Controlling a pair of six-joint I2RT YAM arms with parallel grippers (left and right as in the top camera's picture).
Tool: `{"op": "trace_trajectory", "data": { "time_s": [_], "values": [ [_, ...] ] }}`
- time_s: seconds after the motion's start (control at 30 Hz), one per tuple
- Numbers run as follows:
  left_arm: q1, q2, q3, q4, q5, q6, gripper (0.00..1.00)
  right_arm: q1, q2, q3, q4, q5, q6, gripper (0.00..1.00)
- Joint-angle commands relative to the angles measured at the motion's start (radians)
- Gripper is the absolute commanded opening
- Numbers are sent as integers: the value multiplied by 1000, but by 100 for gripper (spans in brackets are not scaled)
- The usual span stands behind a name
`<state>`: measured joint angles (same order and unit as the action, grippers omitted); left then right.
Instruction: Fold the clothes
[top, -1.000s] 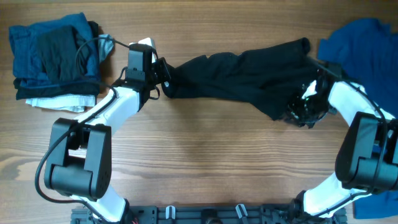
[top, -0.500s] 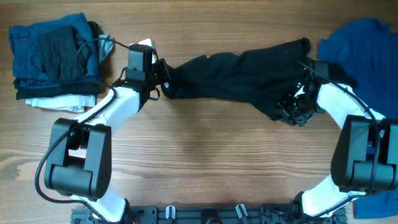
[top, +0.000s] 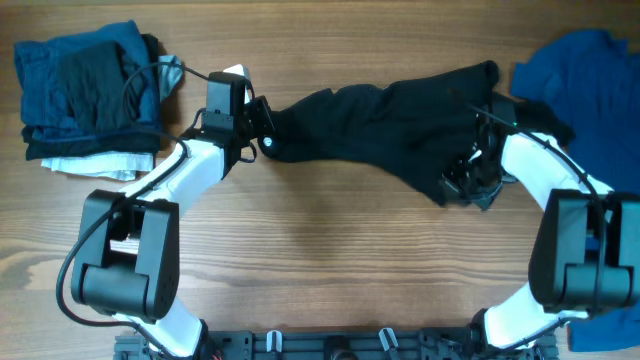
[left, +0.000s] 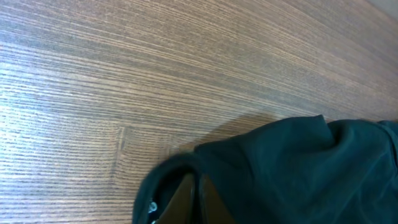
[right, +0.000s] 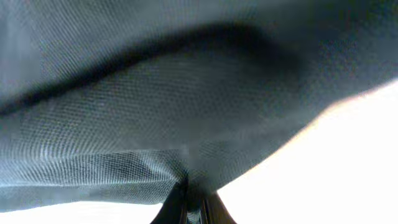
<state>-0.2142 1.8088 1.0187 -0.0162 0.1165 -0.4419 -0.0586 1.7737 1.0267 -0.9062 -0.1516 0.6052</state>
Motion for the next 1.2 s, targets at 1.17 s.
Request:
{"op": "trace_trajectory", "data": {
  "time_s": [1.17],
  "values": [
    [2,5,14,-101,-2,16,4,22,-62,98,761,118,-479,40]
  ]
}}
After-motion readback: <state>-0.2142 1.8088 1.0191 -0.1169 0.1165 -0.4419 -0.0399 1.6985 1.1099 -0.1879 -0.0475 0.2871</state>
